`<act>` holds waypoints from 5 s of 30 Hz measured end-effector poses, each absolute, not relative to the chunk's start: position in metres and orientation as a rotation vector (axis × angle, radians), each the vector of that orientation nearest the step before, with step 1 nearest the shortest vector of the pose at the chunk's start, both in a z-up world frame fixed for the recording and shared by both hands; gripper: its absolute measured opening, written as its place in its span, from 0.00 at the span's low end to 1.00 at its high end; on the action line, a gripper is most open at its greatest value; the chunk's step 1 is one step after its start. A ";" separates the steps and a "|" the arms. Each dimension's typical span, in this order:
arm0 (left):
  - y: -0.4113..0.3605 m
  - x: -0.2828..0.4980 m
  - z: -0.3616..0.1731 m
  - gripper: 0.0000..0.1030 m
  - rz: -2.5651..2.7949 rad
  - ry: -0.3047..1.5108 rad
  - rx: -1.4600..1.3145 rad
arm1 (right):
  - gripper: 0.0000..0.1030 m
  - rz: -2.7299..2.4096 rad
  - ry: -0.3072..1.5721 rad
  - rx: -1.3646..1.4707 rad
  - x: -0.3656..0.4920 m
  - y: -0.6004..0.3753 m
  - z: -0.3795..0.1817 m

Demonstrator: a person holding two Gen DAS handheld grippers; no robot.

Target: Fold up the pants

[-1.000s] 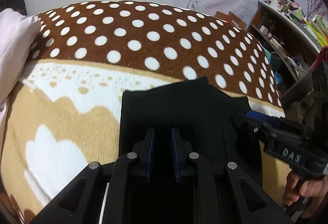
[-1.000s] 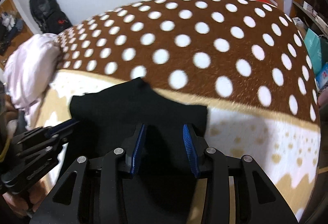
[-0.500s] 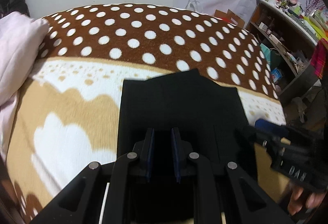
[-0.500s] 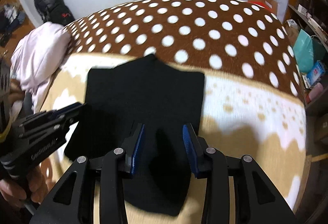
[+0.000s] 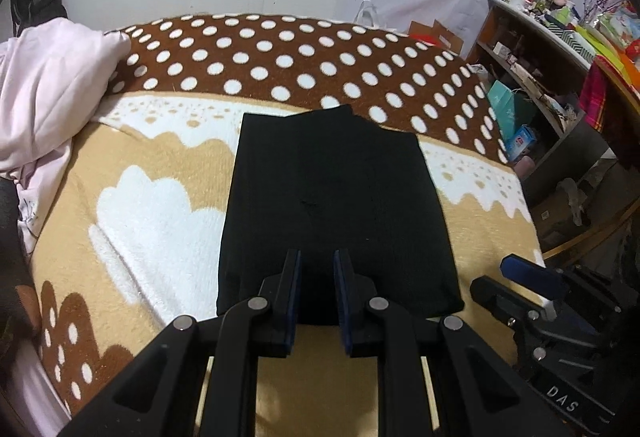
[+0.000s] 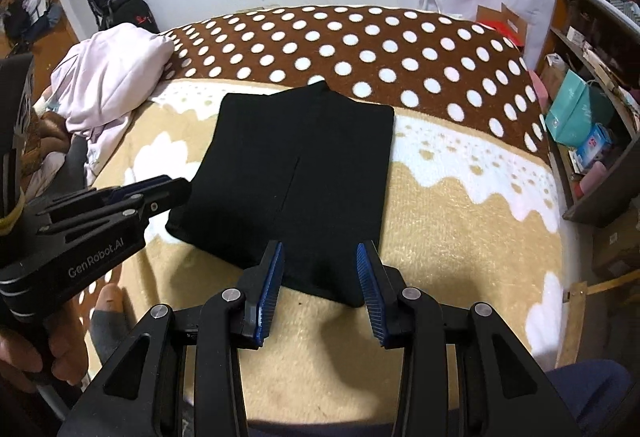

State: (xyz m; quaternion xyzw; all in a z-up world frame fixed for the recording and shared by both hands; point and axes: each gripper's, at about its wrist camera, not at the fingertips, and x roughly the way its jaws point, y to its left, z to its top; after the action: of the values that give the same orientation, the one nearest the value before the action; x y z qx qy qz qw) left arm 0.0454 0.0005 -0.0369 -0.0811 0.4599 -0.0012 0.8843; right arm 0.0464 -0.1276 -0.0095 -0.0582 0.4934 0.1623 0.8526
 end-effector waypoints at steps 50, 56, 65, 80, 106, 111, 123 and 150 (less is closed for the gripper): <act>0.031 0.055 -0.056 0.40 0.011 0.974 -0.239 | 0.47 0.396 1.075 -0.037 0.066 -0.135 -0.029; 0.056 0.081 -0.077 0.43 -0.016 0.994 -0.316 | 0.48 0.403 1.141 0.069 0.103 -0.143 -0.049; 0.074 0.109 -0.116 0.57 -0.050 1.048 -0.403 | 0.48 0.324 1.243 0.145 0.142 -0.156 -0.091; 0.051 0.114 -0.089 0.22 -0.106 1.003 -0.245 | 0.14 0.455 1.165 0.250 0.140 -0.149 -0.051; 0.183 0.143 -0.091 0.37 0.114 0.993 -0.323 | 0.34 0.441 1.147 -0.005 0.204 -0.031 -0.071; 0.188 0.114 -0.064 0.37 0.219 0.894 -0.376 | 0.34 0.464 1.051 0.009 0.168 -0.037 -0.047; 0.135 0.095 -0.089 0.37 0.189 0.961 -0.292 | 0.34 0.490 1.091 -0.119 0.132 -0.029 -0.062; 0.070 0.027 -0.035 0.37 0.206 0.893 -0.156 | 0.42 0.471 1.033 -0.183 0.042 -0.050 -0.026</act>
State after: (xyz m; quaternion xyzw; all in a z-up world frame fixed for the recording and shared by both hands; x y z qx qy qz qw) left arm 0.0267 0.0699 -0.0355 -0.0750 0.4306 0.0994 0.8939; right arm 0.0418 -0.0498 -0.0260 -0.0867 0.4884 0.2229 0.8392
